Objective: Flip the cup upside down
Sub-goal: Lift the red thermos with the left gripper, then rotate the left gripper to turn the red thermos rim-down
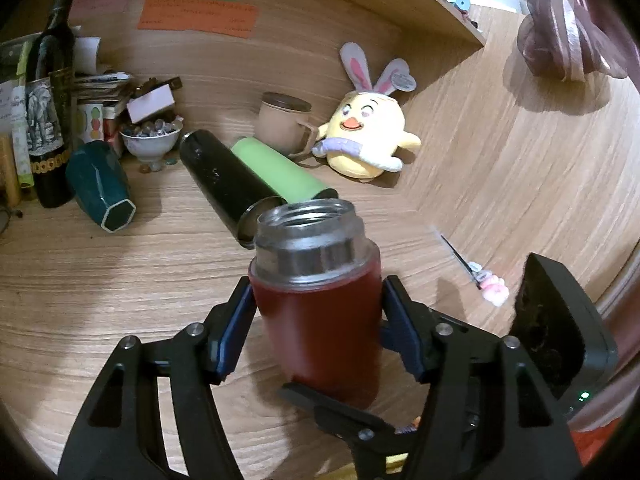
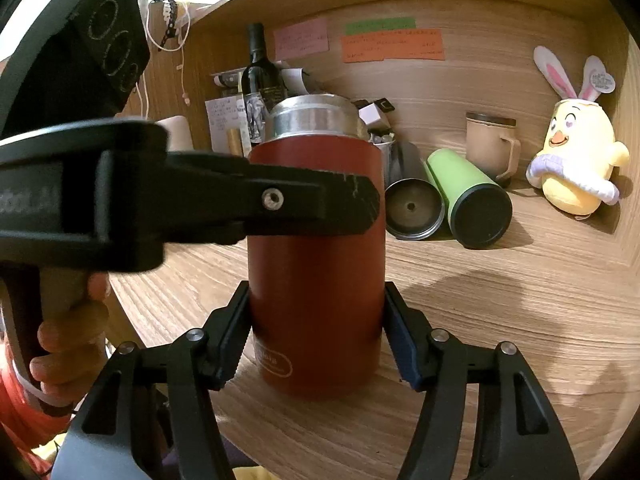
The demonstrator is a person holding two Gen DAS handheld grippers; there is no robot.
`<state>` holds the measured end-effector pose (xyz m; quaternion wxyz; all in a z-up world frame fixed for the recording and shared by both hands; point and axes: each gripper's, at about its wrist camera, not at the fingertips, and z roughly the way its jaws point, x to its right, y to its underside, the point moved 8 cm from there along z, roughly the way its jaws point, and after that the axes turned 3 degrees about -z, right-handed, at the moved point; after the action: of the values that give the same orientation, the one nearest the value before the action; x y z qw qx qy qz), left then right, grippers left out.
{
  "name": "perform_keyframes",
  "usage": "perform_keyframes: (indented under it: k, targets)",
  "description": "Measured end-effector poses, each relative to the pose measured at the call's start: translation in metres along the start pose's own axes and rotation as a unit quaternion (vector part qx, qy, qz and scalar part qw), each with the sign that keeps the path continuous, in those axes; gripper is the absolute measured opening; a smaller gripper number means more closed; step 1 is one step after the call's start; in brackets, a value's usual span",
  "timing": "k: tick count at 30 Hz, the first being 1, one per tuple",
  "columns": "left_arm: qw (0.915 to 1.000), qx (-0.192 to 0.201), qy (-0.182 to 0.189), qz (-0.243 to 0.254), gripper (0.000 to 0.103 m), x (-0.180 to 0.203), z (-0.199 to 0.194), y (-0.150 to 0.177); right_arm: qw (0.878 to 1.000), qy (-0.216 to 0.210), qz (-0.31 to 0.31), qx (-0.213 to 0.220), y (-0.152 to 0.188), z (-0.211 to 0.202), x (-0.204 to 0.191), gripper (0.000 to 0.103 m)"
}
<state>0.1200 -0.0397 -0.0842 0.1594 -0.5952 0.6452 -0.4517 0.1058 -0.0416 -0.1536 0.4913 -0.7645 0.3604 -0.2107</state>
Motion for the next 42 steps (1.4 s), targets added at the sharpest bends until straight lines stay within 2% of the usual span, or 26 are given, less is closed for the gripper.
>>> perform_keyframes:
  k: [7, 10, 22, 30, 32, 36, 39, 42]
  targets:
    - [0.999, -0.001, -0.045, -0.005, 0.072, -0.02, 0.006, 0.004, 1.0, 0.0, -0.003, -0.002, 0.001, 0.003, -0.001, 0.059]
    - [0.9989, -0.005, -0.044, -0.017, 0.072, -0.027, 0.009, 0.006, 1.0, 0.0, 0.001, -0.006, 0.002, 0.006, 0.001, 0.059]
    - [0.9981, 0.009, -0.06, 0.003, 0.073, -0.026, 0.001, 0.007, 1.0, 0.008, -0.002, 0.0, 0.001, 0.001, 0.003, 0.059]
    - [0.9961, 0.02, -0.085, -0.01, 0.073, -0.045, -0.015, -0.006, 0.999, 0.024, -0.016, 0.028, -0.015, -0.017, 0.006, 0.059]
    - [0.9962, 0.028, -0.082, -0.009, 0.073, -0.044, -0.024, -0.012, 0.999, 0.029, -0.023, 0.038, -0.021, -0.022, 0.006, 0.059]
    - [0.9975, 0.048, -0.051, -0.002, 0.073, -0.032, -0.048, -0.027, 0.998, 0.033, -0.034, 0.052, -0.032, -0.025, 0.005, 0.059]
    - [0.9963, 0.069, -0.047, 0.02, 0.073, -0.02, -0.061, -0.037, 0.997, 0.033, -0.038, 0.051, -0.037, -0.02, 0.004, 0.059]
    - [0.995, 0.072, -0.056, 0.041, 0.073, -0.013, -0.06, -0.041, 0.998, 0.033, -0.04, 0.048, -0.041, -0.014, 0.002, 0.059]
